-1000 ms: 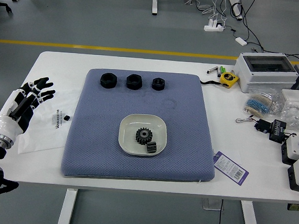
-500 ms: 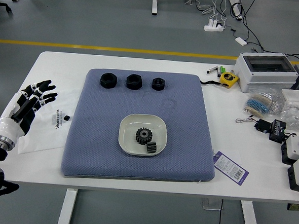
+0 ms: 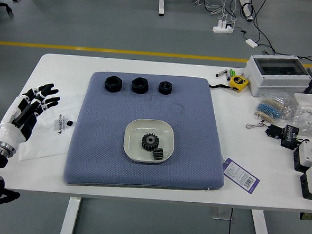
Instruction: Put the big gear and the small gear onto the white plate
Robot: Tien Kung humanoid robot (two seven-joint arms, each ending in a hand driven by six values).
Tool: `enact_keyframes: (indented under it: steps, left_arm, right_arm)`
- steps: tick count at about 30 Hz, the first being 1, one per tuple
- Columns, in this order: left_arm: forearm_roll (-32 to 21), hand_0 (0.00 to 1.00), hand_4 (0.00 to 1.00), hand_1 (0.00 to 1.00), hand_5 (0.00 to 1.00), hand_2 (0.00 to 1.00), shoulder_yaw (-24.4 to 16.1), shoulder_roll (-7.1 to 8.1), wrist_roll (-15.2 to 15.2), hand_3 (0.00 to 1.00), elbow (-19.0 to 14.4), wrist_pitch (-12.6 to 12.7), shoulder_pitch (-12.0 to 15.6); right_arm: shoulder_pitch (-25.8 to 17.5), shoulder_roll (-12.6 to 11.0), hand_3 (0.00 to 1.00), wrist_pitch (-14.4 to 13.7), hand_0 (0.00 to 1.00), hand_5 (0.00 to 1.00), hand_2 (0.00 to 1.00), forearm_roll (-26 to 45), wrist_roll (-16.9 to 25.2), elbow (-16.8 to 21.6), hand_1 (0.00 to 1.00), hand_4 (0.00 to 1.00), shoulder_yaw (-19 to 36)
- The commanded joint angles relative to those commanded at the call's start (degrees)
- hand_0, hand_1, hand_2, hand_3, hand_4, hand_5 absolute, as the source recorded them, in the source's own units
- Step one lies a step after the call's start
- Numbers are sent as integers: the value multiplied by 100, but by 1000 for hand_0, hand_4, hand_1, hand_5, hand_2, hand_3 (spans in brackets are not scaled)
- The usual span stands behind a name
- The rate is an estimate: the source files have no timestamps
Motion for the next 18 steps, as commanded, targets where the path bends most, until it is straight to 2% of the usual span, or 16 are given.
enact_keyframes:
  steps: [18]
  left_arm:
    - [-9, 738, 969, 674, 590, 731, 13, 21, -7, 719, 2, 5, -38]
  right_arm:
    - [17, -4, 725, 3, 710, 796, 795, 48, 17, -2, 720, 982, -24]
